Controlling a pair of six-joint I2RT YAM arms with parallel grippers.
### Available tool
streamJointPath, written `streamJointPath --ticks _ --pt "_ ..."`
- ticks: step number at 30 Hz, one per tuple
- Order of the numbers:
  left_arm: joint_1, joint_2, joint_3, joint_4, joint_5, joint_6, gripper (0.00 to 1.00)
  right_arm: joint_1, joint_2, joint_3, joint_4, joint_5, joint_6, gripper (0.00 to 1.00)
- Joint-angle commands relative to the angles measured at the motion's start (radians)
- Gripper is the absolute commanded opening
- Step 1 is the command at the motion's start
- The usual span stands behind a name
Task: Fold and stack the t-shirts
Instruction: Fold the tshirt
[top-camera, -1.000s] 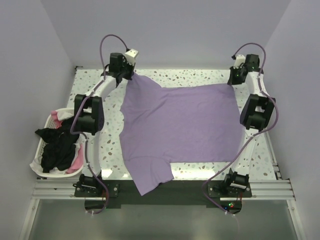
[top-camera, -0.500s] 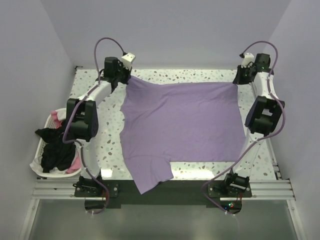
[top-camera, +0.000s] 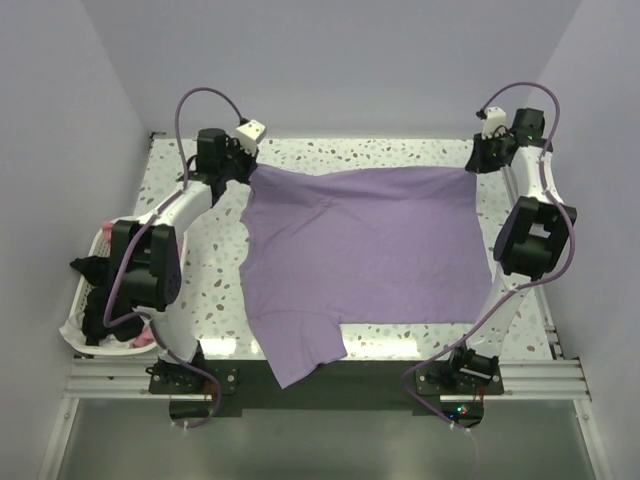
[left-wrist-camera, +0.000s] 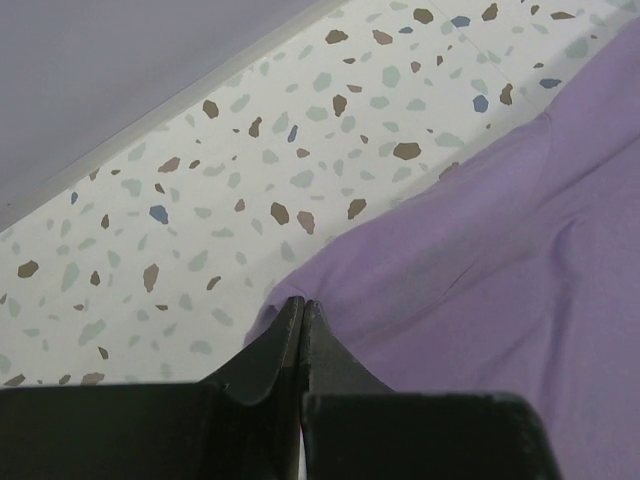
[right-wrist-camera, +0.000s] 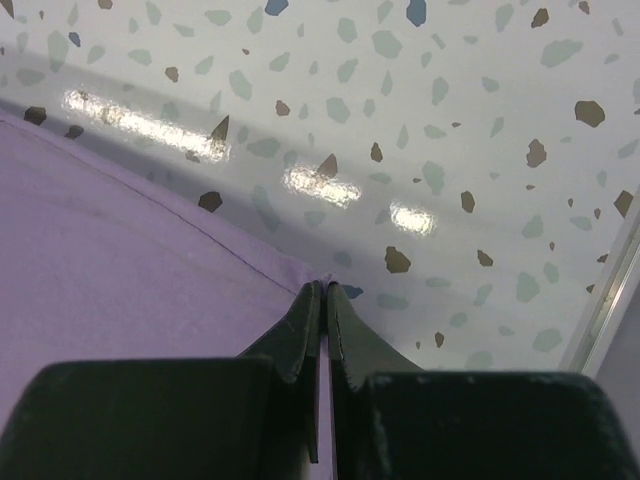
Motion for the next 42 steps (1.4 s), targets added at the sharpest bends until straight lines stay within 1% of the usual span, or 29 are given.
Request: streamJointPath --ticks 1,8,11,14,18,23,25,34,42 --pt "0.011 -0.087 -0.05 0.043 0.019 0.033 0.0 -0.016 -0.079 -0.013 -0.035 -0.04 -0.069 0.0" --pt "0.01 -0.175 -0.125 -0.003 0.017 0.051 0.0 -0.038 -0.122 -0.074 -0.072 -0.054 -0.158 0.0" --pt "0.005 -0.218 -0.164 -0.055 0.023 0.065 0.0 -0.038 -0.14 -0.106 -0.084 -0.056 -0.195 0.0" --pt "-0.001 -0.265 -0.22 -0.083 0.005 0.086 0.0 -0.038 -0.157 -0.14 -0.101 -0.06 -0.23 0.0" --pt "-0.016 -0.29 -0.259 -0.114 -0.006 0.089 0.0 -0.039 -0.16 -0.166 -0.106 -0.051 -0.265 0.0" --pt "-0.048 -0.325 -0.345 -0.121 -0.047 0.086 0.0 -0.047 -0.153 -0.184 -0.098 -0.022 -0.301 0.0" --pt "-0.062 -0.328 -0.38 -0.108 -0.073 0.082 0.0 -0.047 -0.151 -0.197 -0.101 -0.016 -0.311 0.0" --pt "-0.085 -0.287 -0.446 -0.112 -0.136 0.054 0.0 -0.047 -0.133 -0.256 -0.088 0.02 -0.364 0.0" --pt "-0.091 -0.275 -0.437 -0.123 -0.138 0.033 0.0 -0.047 -0.126 -0.243 -0.1 0.029 -0.382 0.0"
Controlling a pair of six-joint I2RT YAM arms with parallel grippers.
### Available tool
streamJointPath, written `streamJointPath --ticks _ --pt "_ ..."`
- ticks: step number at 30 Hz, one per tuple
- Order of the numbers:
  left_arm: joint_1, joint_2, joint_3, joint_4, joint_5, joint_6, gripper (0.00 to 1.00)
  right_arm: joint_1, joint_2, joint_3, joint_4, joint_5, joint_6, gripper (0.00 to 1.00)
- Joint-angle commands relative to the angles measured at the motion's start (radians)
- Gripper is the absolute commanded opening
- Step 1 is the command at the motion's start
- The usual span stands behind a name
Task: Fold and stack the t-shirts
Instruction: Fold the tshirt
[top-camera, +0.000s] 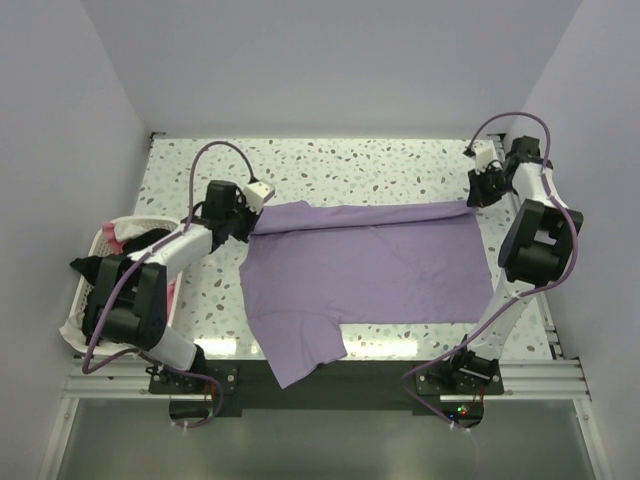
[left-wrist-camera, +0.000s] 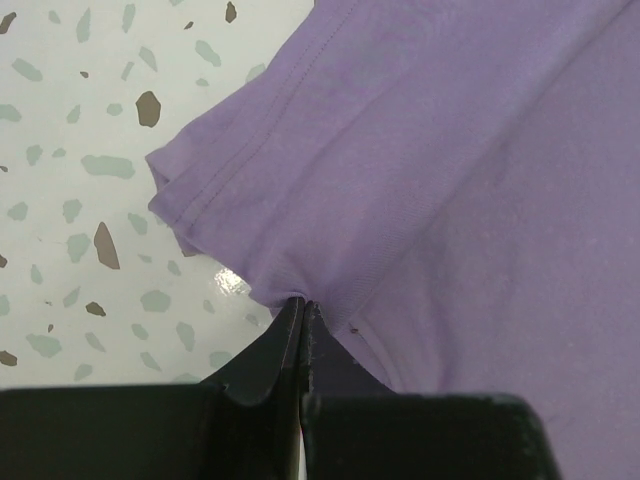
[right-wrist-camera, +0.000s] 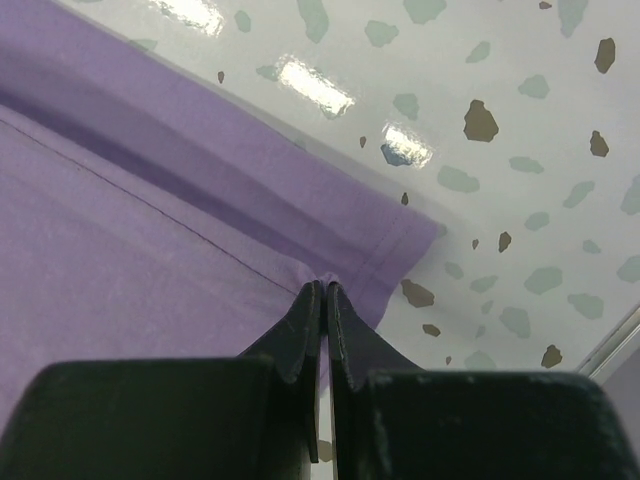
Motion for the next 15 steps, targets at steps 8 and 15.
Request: streamJointPath --ticks 8,15 --pt "-0.007 -0.027 0.044 -0.014 0.012 -0.019 0.0 -0.009 -0.042 0.063 -0.008 0.022 -0.042 0.0" --pt "-0.05 -0.01 -0.009 -0.045 0.033 0.064 0.04 -0.007 -0.046 -0.019 -0.065 0.055 -0.157 0.0"
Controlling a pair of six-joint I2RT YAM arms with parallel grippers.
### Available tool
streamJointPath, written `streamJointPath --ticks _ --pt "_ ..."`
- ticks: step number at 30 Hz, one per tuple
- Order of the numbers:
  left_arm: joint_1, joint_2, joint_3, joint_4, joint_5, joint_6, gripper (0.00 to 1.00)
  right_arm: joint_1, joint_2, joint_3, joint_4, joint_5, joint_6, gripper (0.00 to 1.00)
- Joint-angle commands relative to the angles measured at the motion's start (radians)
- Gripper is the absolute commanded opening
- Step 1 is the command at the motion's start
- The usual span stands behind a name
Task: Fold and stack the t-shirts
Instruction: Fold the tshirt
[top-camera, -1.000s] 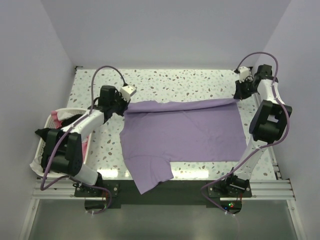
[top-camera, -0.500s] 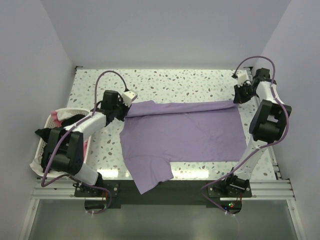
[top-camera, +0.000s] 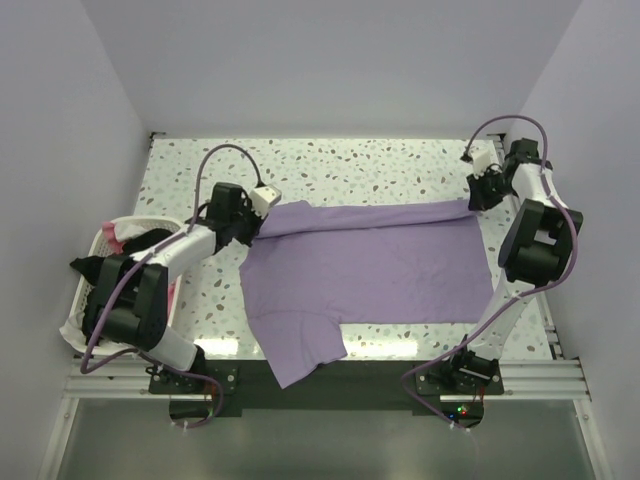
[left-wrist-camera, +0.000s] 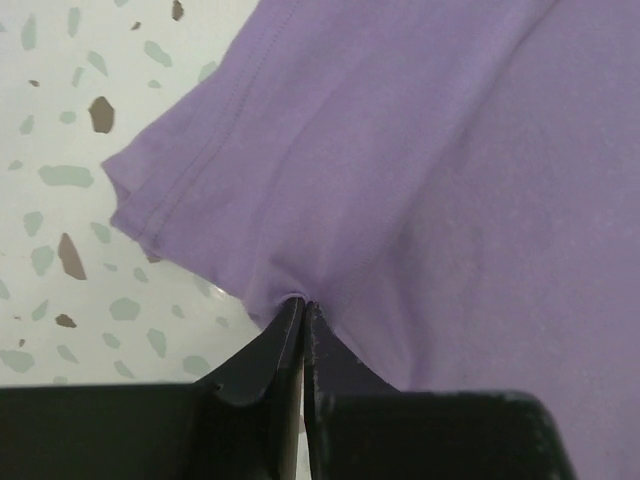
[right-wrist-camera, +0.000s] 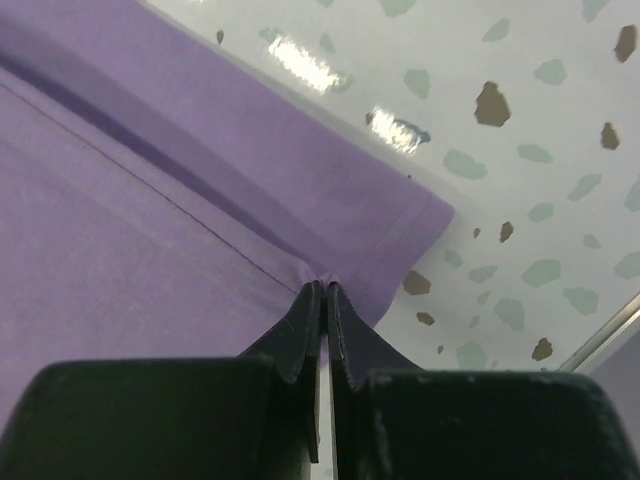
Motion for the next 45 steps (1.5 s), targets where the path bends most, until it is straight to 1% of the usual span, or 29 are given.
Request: streamJointPath --ticks 1,2,3,4,6,7,8,11,17,19,23,29,34,41,43,45 --pt "-0.025 -0.004 -0.001 -0.048 0.039 0.067 0.09 -0.007 -0.045 -0.016 -0.063 0.033 -0.105 0.01" --pt "-0.023 -0.001 0.013 -0.091 0.055 0.084 0.14 -0.007 -0.042 -0.005 -0.077 0.033 -0.11 0.16" --pt "-0.022 0.002 0.043 -0.114 0.093 0.095 0.25 -0.009 -0.037 0.002 -0.099 0.033 -0.116 0.22" --pt "-0.019 0.002 0.059 -0.134 0.11 0.103 0.3 -0.009 -0.036 0.012 -0.11 0.032 -0.124 0.28" --pt "-0.002 0.001 0.103 -0.16 0.144 0.103 0.37 -0.007 -0.046 0.024 -0.124 0.023 -0.125 0.54" --pt "0.007 0.002 0.119 -0.162 0.151 0.097 0.38 -0.007 -0.051 0.032 -0.129 0.018 -0.122 0.62" --pt "0.016 0.007 0.16 -0.163 0.158 0.08 0.4 -0.007 -0.054 0.038 -0.133 0.013 -0.118 0.67" --pt "0.044 0.053 0.247 -0.162 0.151 0.046 0.42 -0.007 -0.063 0.058 -0.155 -0.013 -0.099 0.68" --pt "0.058 0.208 0.399 -0.198 0.129 -0.003 0.42 0.008 -0.04 0.081 -0.199 -0.014 -0.062 0.6" --pt "0.058 0.25 0.419 -0.2 0.118 -0.017 0.42 0.014 -0.034 0.072 -0.198 -0.008 -0.061 0.59" --pt "0.061 0.318 0.476 -0.211 0.047 -0.041 0.42 0.023 -0.019 0.056 -0.175 0.024 -0.053 0.59" --pt "0.072 0.352 0.482 -0.197 -0.031 -0.064 0.43 0.028 0.01 0.046 -0.163 0.061 -0.055 0.57" --pt "0.075 0.355 0.482 -0.218 -0.062 -0.055 0.44 0.031 0.023 0.032 -0.158 0.081 -0.064 0.55" --pt "0.079 0.364 0.468 -0.237 -0.095 -0.049 0.51 0.031 0.018 0.027 -0.166 0.088 -0.073 0.54" --pt "0.081 0.37 0.467 -0.243 -0.091 -0.052 0.51 0.033 0.018 0.027 -0.167 0.09 -0.075 0.54" --pt "0.081 0.367 0.467 -0.246 -0.079 -0.054 0.47 0.033 0.013 0.029 -0.169 0.091 -0.076 0.54"
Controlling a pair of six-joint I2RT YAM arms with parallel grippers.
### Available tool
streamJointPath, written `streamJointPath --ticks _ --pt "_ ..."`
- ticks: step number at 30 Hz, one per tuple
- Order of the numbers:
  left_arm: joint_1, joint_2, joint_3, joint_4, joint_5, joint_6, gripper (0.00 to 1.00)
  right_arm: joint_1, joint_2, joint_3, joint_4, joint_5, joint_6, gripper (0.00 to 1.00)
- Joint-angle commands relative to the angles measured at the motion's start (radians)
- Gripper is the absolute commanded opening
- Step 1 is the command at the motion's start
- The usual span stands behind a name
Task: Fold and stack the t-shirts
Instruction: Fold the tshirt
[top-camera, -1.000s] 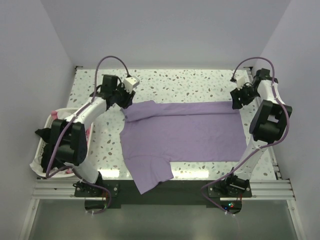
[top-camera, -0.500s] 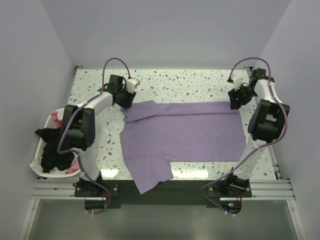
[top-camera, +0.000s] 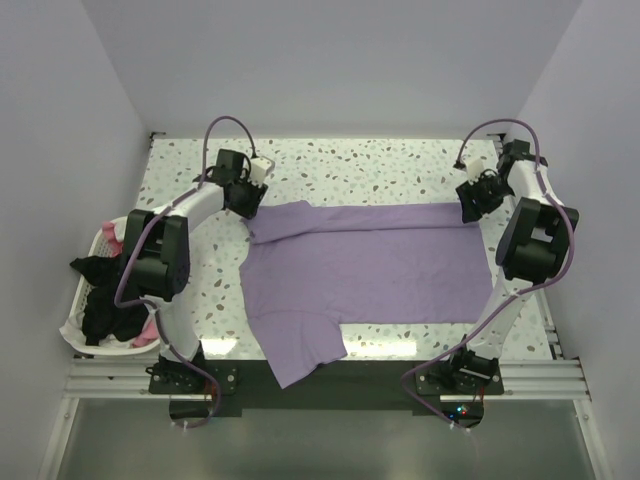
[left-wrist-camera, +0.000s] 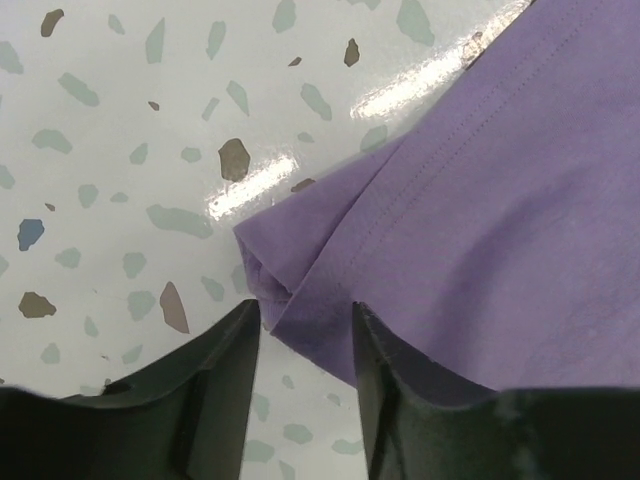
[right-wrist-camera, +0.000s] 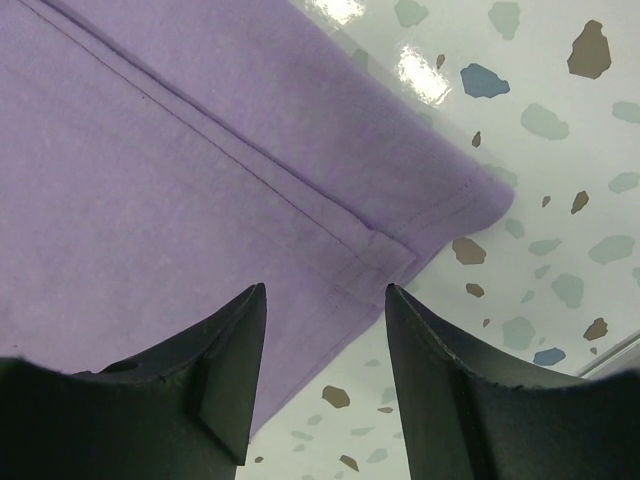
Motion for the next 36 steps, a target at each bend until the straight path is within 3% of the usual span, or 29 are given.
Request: streamJointPath --ticks 1,7,11,17,18,19,22,36 --pt "0.012 0.006 0.026 -0.01 0.009 -0.009 0.42 0.003 -0.011 -0.001 -0.004 0.011 -0.014 0.54" --pt "0.012 -0.017 0.026 -0.017 0.061 -0.008 0.12 0.003 -0.016 0.007 -0.007 0.009 -0.014 0.54" --pt "0.012 -0.043 0.017 -0.019 0.09 -0.006 0.0 0.003 -0.018 0.008 -0.009 0.006 -0.011 0.52" --pt "0.012 -0.083 -0.006 0.002 0.039 -0.017 0.04 0.003 -0.019 0.013 -0.018 -0.002 -0.004 0.52" --pt "0.014 -0.081 -0.006 0.007 0.022 -0.025 0.12 0.005 -0.019 0.013 -0.019 -0.003 -0.004 0.52" --pt "0.017 -0.078 -0.003 0.006 0.009 -0.037 0.27 0.005 -0.021 0.013 -0.019 -0.003 -0.006 0.52" --pt "0.02 -0.066 0.0 0.004 -0.02 -0.04 0.41 0.005 -0.022 0.013 -0.018 0.0 -0.006 0.52" --pt "0.028 0.029 0.058 -0.062 0.0 -0.054 0.4 0.005 -0.021 0.016 -0.021 0.006 -0.015 0.54"
